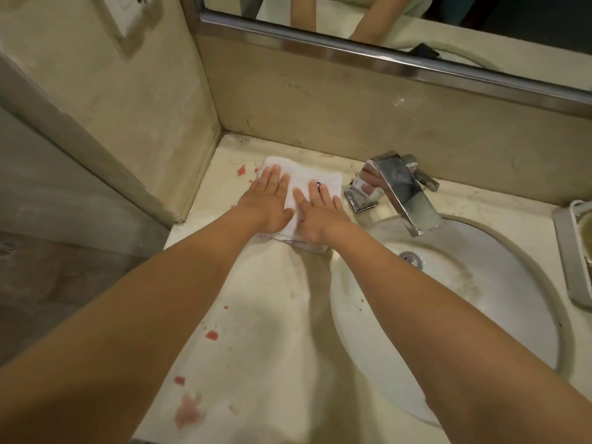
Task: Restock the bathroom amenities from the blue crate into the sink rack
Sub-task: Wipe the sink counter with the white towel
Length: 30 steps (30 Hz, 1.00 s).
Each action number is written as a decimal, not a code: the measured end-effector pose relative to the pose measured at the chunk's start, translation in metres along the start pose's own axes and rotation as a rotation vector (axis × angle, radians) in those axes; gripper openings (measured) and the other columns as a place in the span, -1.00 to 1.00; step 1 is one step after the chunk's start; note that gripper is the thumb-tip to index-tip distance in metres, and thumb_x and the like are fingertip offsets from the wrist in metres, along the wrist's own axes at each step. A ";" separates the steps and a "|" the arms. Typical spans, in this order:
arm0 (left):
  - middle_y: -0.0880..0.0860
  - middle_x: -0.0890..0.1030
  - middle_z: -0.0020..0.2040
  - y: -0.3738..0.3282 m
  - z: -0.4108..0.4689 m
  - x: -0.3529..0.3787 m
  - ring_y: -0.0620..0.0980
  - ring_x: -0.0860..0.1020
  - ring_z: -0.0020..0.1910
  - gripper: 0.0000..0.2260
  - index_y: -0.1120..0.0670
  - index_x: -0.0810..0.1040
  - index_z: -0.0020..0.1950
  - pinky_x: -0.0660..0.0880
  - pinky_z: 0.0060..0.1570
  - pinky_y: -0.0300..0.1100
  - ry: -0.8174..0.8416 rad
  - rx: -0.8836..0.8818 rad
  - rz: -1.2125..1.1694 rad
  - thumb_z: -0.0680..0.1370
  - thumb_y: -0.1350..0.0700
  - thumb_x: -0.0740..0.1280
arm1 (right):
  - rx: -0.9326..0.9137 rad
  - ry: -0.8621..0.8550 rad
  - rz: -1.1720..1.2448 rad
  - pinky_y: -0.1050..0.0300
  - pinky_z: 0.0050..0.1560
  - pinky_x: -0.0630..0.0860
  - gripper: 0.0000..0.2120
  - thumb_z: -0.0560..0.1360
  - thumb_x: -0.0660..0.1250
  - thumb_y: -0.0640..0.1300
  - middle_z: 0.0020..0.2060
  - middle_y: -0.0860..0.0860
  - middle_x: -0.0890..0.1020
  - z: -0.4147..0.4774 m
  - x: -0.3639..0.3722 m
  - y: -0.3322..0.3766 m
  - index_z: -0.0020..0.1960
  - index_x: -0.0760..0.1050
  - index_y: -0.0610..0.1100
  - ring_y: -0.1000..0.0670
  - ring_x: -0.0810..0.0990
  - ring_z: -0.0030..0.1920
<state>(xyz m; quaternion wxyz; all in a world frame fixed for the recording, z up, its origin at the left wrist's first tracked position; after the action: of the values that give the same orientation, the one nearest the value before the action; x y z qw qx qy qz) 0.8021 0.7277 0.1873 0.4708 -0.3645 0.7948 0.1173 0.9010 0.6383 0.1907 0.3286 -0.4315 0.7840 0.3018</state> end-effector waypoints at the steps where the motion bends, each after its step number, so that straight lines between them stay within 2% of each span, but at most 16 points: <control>1: 0.13 -0.35 0.56 0.001 0.003 -0.002 0.08 -0.34 0.54 -0.33 0.13 -0.29 0.57 -0.20 0.53 -0.01 -0.007 0.001 0.000 0.66 -0.11 0.02 | 0.001 -0.007 0.001 -0.06 0.52 -0.30 -0.18 0.56 0.20 0.09 0.55 -0.04 -0.36 0.004 -0.002 0.000 0.59 -0.29 0.05 -0.06 -0.36 0.55; 6: 0.13 -0.33 0.57 0.007 0.021 -0.013 0.08 -0.32 0.55 -0.35 0.13 -0.27 0.58 -0.23 0.50 0.00 -0.051 -0.006 0.013 0.66 -0.12 0.01 | -0.013 -0.040 -0.007 -0.09 0.52 -0.29 -0.14 0.53 0.25 0.16 0.56 -0.09 -0.30 0.026 -0.020 0.000 0.60 -0.24 0.04 -0.10 -0.33 0.56; 12: 0.09 -0.31 0.58 0.013 0.031 -0.019 0.02 -0.30 0.55 -0.35 0.09 -0.24 0.59 -0.20 0.48 0.02 -0.097 -0.030 -0.019 0.66 -0.14 0.01 | -0.025 -0.091 0.030 -0.09 0.53 -0.24 -0.10 0.50 0.31 0.13 0.56 -0.13 -0.29 0.041 -0.025 0.006 0.60 -0.22 0.01 -0.15 -0.33 0.55; 14: 0.08 -0.30 0.58 0.013 0.030 -0.018 0.02 -0.30 0.55 -0.36 0.08 -0.23 0.59 -0.20 0.48 0.03 -0.108 -0.030 -0.022 0.65 -0.14 0.00 | -0.015 -0.094 0.048 -0.11 0.53 -0.24 -0.13 0.52 0.27 0.13 0.56 -0.14 -0.30 0.040 -0.024 0.009 0.60 -0.21 0.00 -0.16 -0.33 0.55; 18: 0.11 -0.29 0.58 0.017 0.027 -0.016 0.04 -0.29 0.56 -0.37 0.10 -0.23 0.59 -0.16 0.51 0.06 -0.115 -0.050 -0.017 0.65 -0.14 -0.02 | -0.020 -0.105 0.041 -0.10 0.53 -0.22 -0.29 0.60 0.13 0.00 0.56 -0.14 -0.28 0.041 -0.026 0.016 0.60 -0.18 0.00 -0.17 -0.32 0.55; 22: 0.17 -0.29 0.57 0.029 0.018 -0.011 0.08 -0.29 0.56 -0.36 0.15 -0.23 0.58 -0.21 0.53 -0.04 -0.139 -0.075 -0.022 0.66 -0.11 -0.01 | -0.071 -0.087 0.013 -0.10 0.54 -0.22 -0.33 0.61 0.10 0.00 0.56 -0.14 -0.28 0.044 -0.027 0.029 0.60 -0.17 -0.01 -0.16 -0.32 0.55; 30: 0.18 -0.30 0.57 0.051 0.001 -0.003 0.09 -0.29 0.56 -0.36 0.16 -0.26 0.58 -0.24 0.52 -0.07 -0.140 -0.138 -0.006 0.66 -0.12 -0.03 | -0.131 -0.072 -0.072 -0.09 0.55 -0.20 -0.36 0.64 0.05 0.02 0.56 -0.12 -0.29 0.044 -0.024 0.052 0.60 -0.20 -0.02 -0.15 -0.32 0.55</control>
<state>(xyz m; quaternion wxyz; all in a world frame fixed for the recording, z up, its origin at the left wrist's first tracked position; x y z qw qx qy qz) 0.7686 0.7664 0.1813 0.4994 -0.3894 0.7489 0.1954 0.8766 0.7068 0.1929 0.3383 -0.4688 0.7343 0.3558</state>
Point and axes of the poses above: each hand's wrist, its own z-axis towards the middle knuckle, its own x-axis out of the palm, y = z × x, the point moved 2 cm from there along z, towards the middle knuckle
